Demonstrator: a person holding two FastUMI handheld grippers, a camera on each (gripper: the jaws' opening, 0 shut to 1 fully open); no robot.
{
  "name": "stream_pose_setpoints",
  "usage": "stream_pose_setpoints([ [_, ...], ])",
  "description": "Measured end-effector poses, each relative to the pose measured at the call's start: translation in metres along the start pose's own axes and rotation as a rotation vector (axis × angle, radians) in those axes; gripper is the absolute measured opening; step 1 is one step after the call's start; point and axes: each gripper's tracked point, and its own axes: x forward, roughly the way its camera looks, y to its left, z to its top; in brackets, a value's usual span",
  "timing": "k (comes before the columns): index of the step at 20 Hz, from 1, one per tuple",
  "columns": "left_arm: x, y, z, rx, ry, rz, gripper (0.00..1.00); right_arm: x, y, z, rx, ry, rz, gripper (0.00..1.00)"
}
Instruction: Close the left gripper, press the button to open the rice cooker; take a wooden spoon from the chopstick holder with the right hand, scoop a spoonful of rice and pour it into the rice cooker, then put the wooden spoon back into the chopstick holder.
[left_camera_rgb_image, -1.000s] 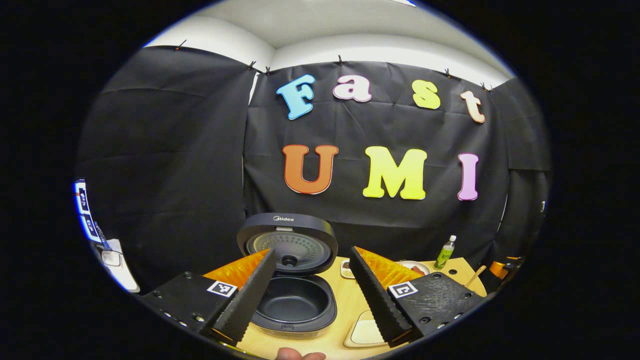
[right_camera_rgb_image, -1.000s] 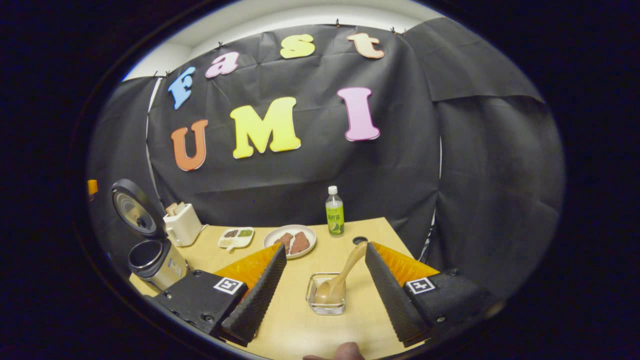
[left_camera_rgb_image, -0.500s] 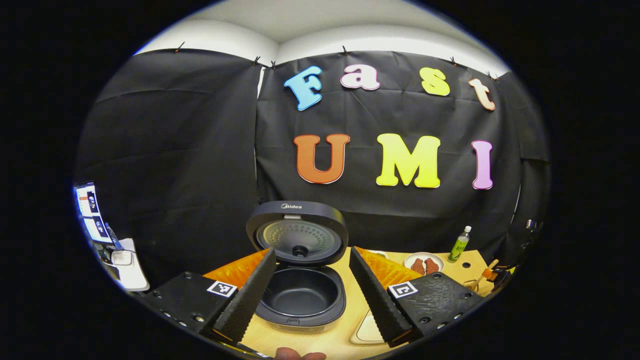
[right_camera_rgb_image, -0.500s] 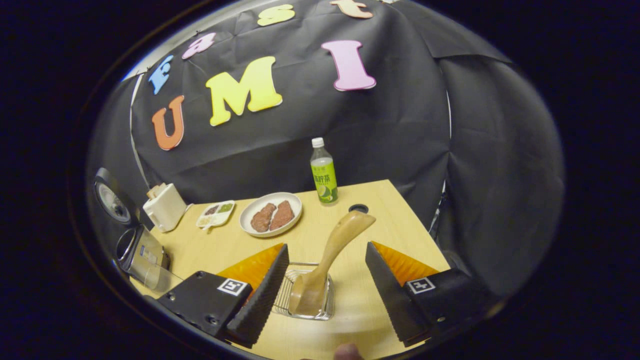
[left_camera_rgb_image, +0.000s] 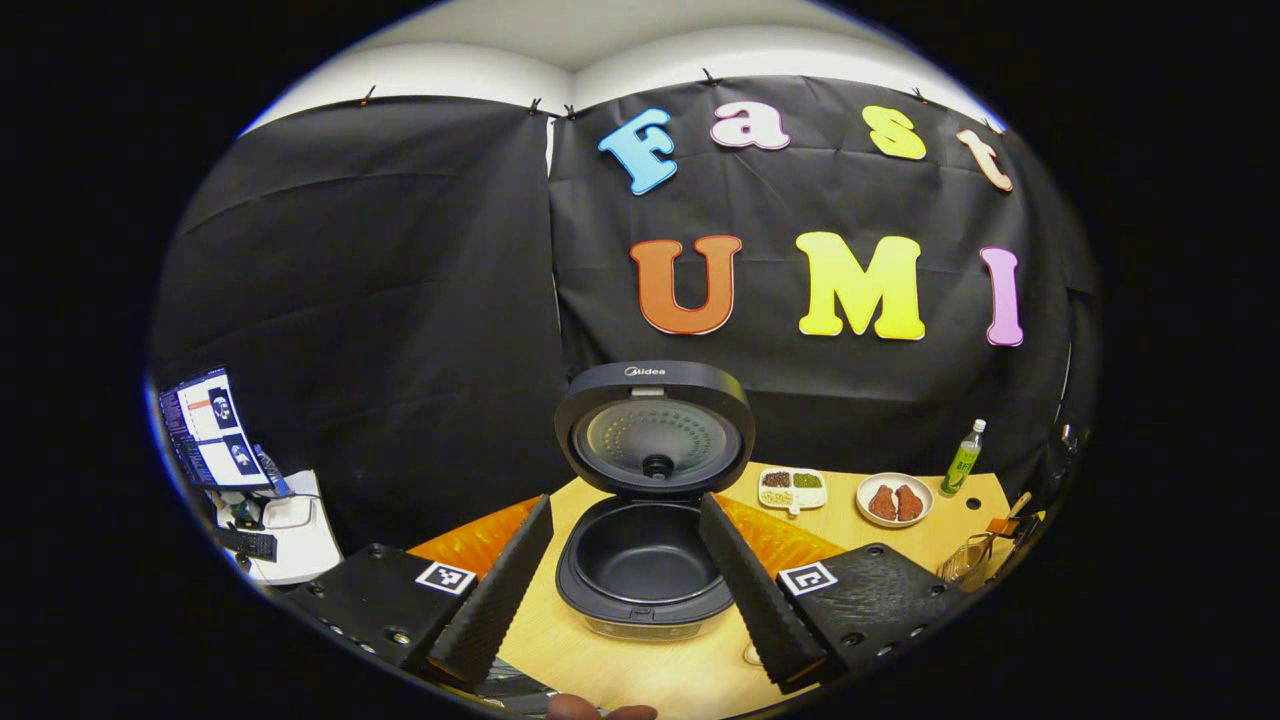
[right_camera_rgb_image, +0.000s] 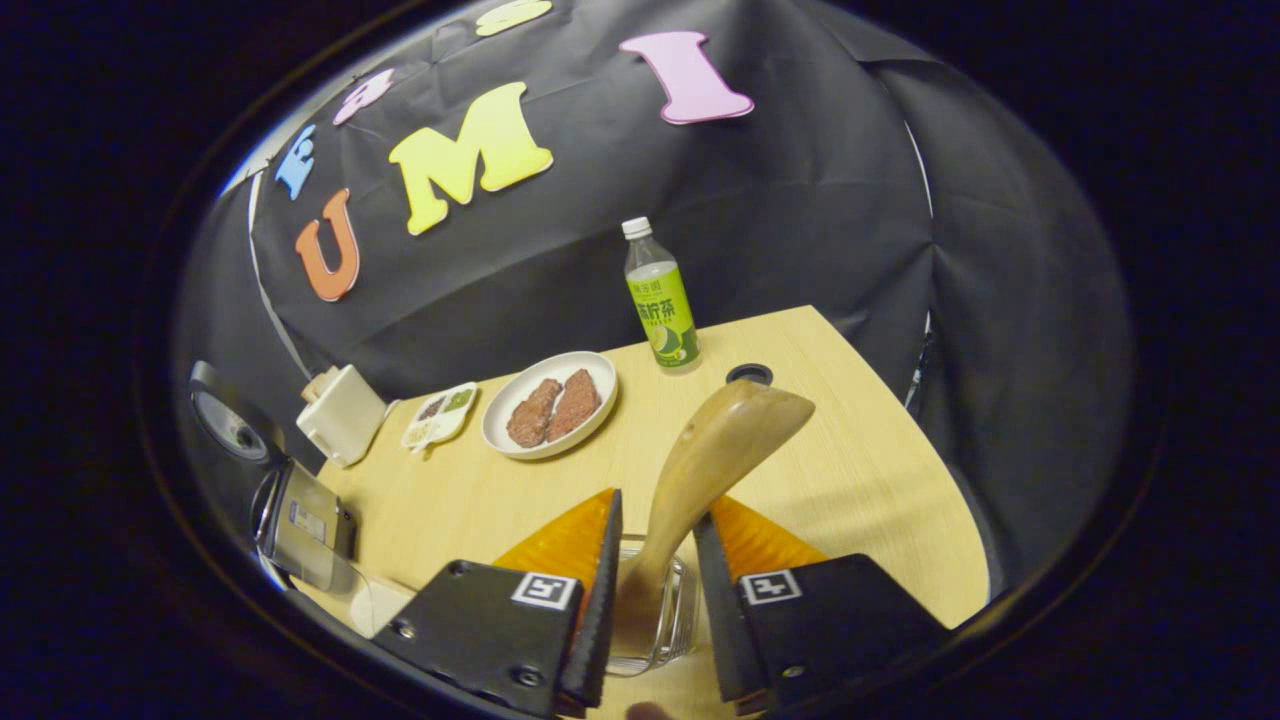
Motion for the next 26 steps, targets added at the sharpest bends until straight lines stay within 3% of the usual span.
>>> stream_pose_setpoints([
  [1,-0.001,0.002,-0.002,-0.007,0.007,-0.001,0.95,-0.002,0.001,-0.001,0.026,-0.002,0.008,0.41],
  [2,-0.002,0.003,-0.004,-0.016,0.013,-0.003,0.95,-0.008,0.007,-0.002,0.054,0.003,0.024,0.25],
  [3,-0.003,0.003,-0.006,-0.023,0.017,-0.008,0.95,-0.012,0.007,-0.004,0.066,0.007,0.007,0.18],
  [4,-0.005,0.004,-0.007,-0.024,0.018,-0.013,0.95,-0.017,0.009,-0.003,0.073,0.006,0.003,0.23],
  [5,-0.006,0.007,-0.008,-0.024,0.015,-0.016,0.95,-0.022,0.011,0.0,0.071,-0.007,-0.009,0.12],
  [10,-0.017,0.027,-0.006,-0.042,-0.004,-0.072,0.95,-0.064,0.029,0.037,-0.027,-0.144,-0.077,0.08],
  [15,-0.036,0.073,0.017,-0.074,-0.096,-0.103,0.95,-0.137,0.064,0.066,-0.067,-0.261,-0.136,0.09],
  [18,-0.044,0.098,0.027,-0.088,-0.149,-0.145,0.95,-0.192,0.101,0.074,-0.075,-0.317,-0.138,0.08],
  [22,-0.049,0.122,0.025,-0.153,-0.134,-0.23,0.95,-0.255,0.163,0.066,-0.074,-0.377,-0.126,0.08],
  [26,-0.047,0.156,0.022,-0.093,-0.179,-0.313,0.95,-0.293,0.226,0.038,-0.083,-0.394,-0.096,0.08],
])
